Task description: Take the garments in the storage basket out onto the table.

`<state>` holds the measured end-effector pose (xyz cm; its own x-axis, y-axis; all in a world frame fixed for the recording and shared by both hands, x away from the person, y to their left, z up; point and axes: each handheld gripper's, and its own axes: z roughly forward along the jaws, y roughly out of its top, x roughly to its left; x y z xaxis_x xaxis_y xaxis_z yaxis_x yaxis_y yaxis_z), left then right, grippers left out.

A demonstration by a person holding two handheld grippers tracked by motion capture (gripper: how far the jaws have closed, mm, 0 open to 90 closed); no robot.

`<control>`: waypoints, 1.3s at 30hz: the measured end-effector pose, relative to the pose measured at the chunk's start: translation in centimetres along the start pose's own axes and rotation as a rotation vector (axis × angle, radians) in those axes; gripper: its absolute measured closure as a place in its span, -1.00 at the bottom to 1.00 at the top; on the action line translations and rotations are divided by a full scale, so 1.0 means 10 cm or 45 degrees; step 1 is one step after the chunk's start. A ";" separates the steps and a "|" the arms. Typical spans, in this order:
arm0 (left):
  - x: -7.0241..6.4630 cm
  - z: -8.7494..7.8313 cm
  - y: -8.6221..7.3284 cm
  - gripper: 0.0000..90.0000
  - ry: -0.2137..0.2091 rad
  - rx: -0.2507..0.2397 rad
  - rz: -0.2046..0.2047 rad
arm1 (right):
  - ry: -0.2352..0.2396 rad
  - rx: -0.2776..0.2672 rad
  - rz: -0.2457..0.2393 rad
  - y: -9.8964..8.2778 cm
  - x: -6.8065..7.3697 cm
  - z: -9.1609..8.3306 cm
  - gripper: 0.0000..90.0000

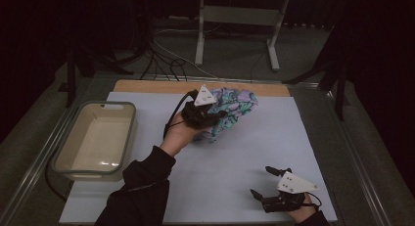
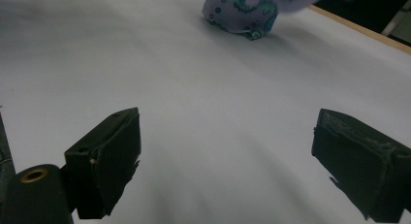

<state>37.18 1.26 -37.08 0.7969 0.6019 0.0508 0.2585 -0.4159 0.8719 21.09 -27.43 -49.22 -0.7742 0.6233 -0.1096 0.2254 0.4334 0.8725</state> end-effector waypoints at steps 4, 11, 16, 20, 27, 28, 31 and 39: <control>-0.04 0.22 -0.06 0.48 -0.028 0.093 -0.019 | 0.001 0.002 0.002 -0.01 0.00 0.00 -0.77; -0.08 0.51 -0.13 -0.37 -0.010 0.263 -0.077 | 0.004 -0.003 0.001 -0.01 -0.01 -0.01 -0.77; -0.11 0.48 -0.08 -0.66 -0.018 0.271 -0.074 | -0.007 -0.009 -0.004 -0.01 -0.01 -0.01 -0.77; -0.11 0.41 -0.04 -0.82 -0.070 0.282 -0.065 | -0.011 -0.012 -0.002 -0.01 -0.01 -0.01 -0.77; -0.08 0.21 -0.02 -1.00 -0.173 0.257 -0.034 | -0.008 -0.005 0.005 -0.01 -0.01 -0.02 -0.77; -0.06 0.17 -0.02 -1.00 -0.178 0.245 -0.032 | -0.010 -0.006 0.005 -0.01 -0.01 -0.02 -0.77; -0.01 0.05 -0.02 -1.00 -0.222 0.197 -0.020 | -0.014 -0.007 -0.002 -0.01 -0.01 -0.01 -0.77; 0.12 -0.27 -0.13 -1.00 -0.263 0.149 0.009 | -0.022 -0.004 -0.004 -0.01 -0.01 -0.01 -0.77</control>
<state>36.33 4.34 -36.87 0.8908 0.4511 -0.0545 0.3044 -0.5033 0.8087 21.04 -27.62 -49.25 -0.7647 0.6330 -0.1206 0.2208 0.4332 0.8738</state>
